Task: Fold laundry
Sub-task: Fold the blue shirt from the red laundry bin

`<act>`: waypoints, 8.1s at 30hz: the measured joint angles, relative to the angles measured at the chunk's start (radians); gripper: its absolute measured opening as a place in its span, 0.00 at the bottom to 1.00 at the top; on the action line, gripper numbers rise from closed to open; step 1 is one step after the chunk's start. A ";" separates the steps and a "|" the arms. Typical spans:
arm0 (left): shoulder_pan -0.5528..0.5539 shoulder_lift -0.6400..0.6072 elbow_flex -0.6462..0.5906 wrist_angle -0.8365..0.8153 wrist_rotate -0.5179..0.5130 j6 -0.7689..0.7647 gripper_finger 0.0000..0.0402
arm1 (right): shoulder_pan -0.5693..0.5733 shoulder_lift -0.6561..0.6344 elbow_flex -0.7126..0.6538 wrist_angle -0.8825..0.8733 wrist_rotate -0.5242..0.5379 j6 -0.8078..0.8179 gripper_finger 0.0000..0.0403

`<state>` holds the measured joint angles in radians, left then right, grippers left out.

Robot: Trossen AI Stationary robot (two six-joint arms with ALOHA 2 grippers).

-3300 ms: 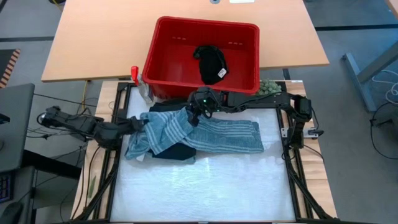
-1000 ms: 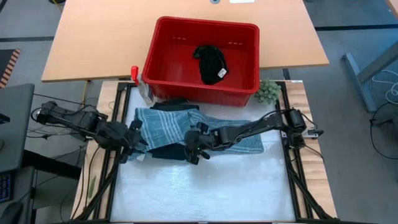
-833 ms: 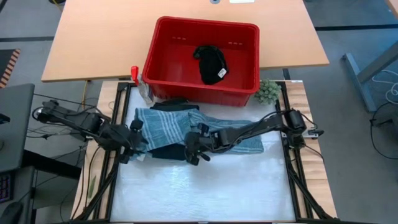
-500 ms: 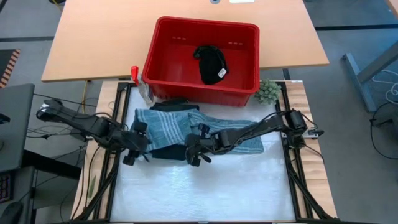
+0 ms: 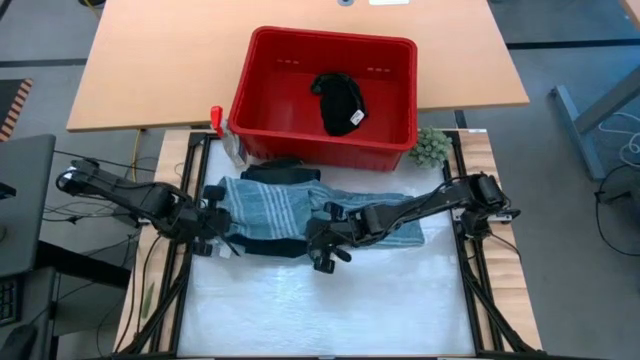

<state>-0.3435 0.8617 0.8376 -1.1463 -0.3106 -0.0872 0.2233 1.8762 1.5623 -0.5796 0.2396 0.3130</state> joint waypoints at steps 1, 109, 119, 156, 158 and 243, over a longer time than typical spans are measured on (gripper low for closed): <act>0.000 -0.004 0.014 -0.021 0.001 -0.007 0.00 | -0.004 -0.003 0.000 0.003 -0.048 0.000 0.09; 0.321 -0.325 -0.168 0.284 0.146 -1.032 0.03 | -0.046 -0.012 0.000 -0.138 -0.528 0.121 0.45; 0.361 -0.392 -0.148 0.302 0.112 -1.016 0.00 | -0.046 -0.012 0.000 -0.150 -0.527 0.121 0.45; 0.493 -0.377 -0.105 0.015 -0.040 -0.815 0.30 | -0.258 0.014 -0.001 0.143 -0.013 -0.108 0.27; 0.493 -0.380 -0.105 0.044 -0.092 -0.819 0.30 | -0.285 0.021 0.000 0.159 0.012 -0.141 0.26; 0.335 0.104 -0.028 0.780 0.076 -0.370 0.30 | -0.475 -0.716 -0.461 -0.794 -0.143 0.605 0.07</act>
<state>-0.0086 0.9657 0.8093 -0.3660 -0.2347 -0.4575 -0.2514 1.1606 1.1018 -1.3741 0.0961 0.9180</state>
